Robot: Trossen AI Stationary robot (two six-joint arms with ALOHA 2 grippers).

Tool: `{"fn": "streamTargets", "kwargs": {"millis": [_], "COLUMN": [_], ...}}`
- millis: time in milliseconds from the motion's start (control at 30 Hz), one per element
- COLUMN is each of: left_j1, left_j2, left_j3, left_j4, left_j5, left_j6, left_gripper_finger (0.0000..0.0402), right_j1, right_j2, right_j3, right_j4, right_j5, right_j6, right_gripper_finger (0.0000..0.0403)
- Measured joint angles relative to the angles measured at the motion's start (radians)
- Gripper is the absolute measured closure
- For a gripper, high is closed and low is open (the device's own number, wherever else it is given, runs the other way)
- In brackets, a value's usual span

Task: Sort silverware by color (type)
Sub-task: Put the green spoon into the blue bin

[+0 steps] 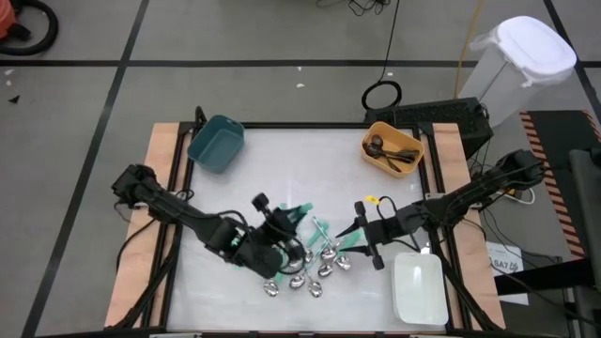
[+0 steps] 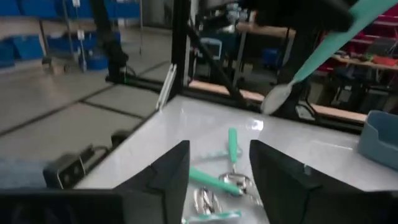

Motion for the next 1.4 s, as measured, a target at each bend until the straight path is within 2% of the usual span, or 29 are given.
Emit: {"fn": "streamTargets", "kwargs": {"millis": [200,367,467,833,1000,1100,1400], "left_j1": [-0.005,0.000,0.000,0.014,0.031,0.031,0.015], "left_j2": [0.105,0.163,0.174,0.195,0.243,0.241,0.241], "left_j3": [0.000,-0.001,0.000,0.000,0.000,-0.001,-0.001], "left_j4": [0.422,0.672,0.753,0.829,0.922,0.942,0.984], "left_j5": [0.027,0.075,0.116,0.195,0.207,0.207,0.208], "left_j6": [0.275,0.415,0.440,0.438,0.505,0.524,0.575], "left_gripper_finger": [0.0338,0.0338,0.0338,0.0338,0.0331,0.0329,0.0325], "right_j1": [0.000,-0.008,-0.016,-0.027,-0.028,-0.027,-0.027], "right_j2": [0.036,0.101,0.135,0.212,0.252,0.264,0.262], "right_j3": [0.000,0.000,0.001,0.001,0.001,0.001,0.001], "right_j4": [0.084,0.176,0.234,0.361,0.431,0.443,0.439], "right_j5": [0.000,0.030,0.032,-0.008,-0.029,-0.031,-0.033], "right_j6": [0.011,0.009,0.007,0.004,0.004,0.004,-0.014], "right_gripper_finger": [0.0187,0.0149,0.0138,0.0137,0.0149,0.0170,0.0303]}}
